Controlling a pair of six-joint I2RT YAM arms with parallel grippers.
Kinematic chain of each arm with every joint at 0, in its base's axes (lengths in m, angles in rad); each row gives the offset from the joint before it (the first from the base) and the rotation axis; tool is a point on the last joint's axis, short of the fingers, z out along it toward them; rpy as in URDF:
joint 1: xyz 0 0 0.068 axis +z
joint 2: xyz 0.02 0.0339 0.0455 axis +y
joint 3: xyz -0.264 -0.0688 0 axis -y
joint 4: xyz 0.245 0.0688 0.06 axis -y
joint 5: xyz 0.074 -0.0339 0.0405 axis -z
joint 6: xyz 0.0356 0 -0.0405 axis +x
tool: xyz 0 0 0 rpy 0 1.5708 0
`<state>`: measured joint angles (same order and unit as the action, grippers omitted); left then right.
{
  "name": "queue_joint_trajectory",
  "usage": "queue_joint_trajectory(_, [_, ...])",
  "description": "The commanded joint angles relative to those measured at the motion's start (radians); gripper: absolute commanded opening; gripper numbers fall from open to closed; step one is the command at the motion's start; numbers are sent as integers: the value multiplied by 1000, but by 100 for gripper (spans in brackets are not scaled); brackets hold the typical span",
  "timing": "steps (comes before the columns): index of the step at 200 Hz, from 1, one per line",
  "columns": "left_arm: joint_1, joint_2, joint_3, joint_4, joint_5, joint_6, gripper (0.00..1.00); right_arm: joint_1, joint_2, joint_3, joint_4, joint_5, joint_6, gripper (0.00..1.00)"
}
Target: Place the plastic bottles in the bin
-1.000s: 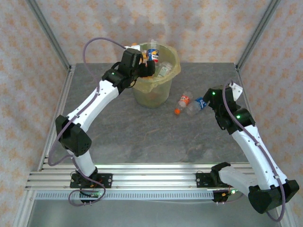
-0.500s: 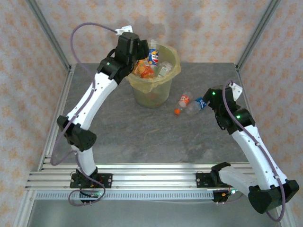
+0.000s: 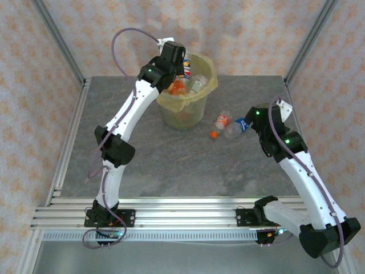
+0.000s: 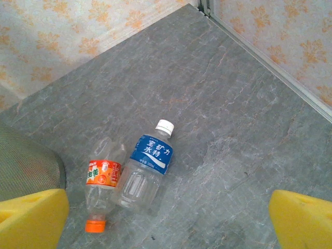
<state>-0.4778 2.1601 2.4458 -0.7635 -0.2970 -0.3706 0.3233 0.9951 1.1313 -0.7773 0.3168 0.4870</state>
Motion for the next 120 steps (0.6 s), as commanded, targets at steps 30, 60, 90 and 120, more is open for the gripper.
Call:
queue_joint_trajectory(30, [-1, -94, -129, -40, -57, -40, 50, -6, 50, -14, -38, 29, 40, 99])
queue_joint_trajectory(60, [-1, -111, -127, -65, -67, -55, 50, -5, 105, -25, -35, 33, 64, 99])
queue_joint_trajectory(90, [-1, -148, -146, -49, -33, -63, 52, -5, 147, -36, 2, 14, 68, 99])
queue_joint_trajectory(120, [-2, -185, -142, -34, 15, -77, 59, -5, 194, -32, 27, 6, 79, 99])
